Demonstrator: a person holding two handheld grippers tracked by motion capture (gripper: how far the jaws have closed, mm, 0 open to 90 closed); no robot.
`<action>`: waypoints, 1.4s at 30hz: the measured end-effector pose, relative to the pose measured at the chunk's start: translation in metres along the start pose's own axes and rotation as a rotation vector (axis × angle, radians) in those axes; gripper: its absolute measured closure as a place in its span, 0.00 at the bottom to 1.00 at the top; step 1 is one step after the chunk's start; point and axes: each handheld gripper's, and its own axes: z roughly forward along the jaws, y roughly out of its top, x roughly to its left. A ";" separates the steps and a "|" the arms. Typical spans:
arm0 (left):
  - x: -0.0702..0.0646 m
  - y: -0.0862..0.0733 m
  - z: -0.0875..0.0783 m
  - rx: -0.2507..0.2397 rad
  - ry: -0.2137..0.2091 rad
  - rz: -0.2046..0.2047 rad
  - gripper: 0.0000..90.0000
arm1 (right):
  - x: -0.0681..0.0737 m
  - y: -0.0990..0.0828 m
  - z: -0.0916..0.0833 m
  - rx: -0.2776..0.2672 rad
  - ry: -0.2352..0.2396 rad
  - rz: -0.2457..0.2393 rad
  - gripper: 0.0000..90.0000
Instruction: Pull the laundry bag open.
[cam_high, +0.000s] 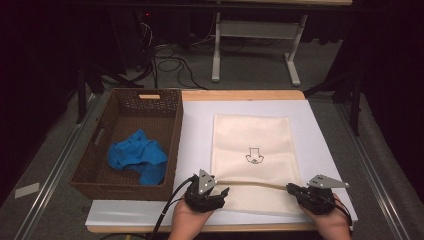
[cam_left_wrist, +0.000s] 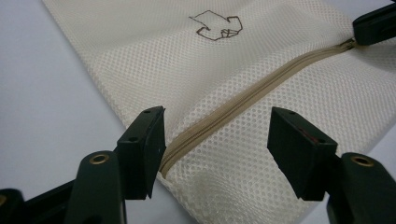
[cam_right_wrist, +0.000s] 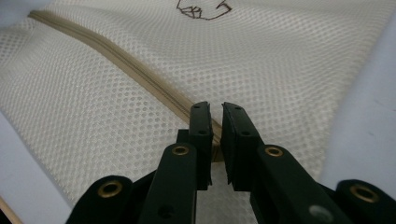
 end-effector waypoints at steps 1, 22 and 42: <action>0.000 0.000 0.000 0.001 -0.002 0.001 0.41 | 0.002 0.001 0.004 0.011 0.002 -0.009 0.92; 0.002 -0.004 0.004 0.058 0.000 -0.024 0.45 | -0.031 -0.018 -0.009 0.034 -0.067 0.112 0.68; -0.022 -0.003 0.012 -0.007 -0.081 0.000 0.54 | -0.017 -0.007 -0.030 -0.124 -0.047 0.049 0.94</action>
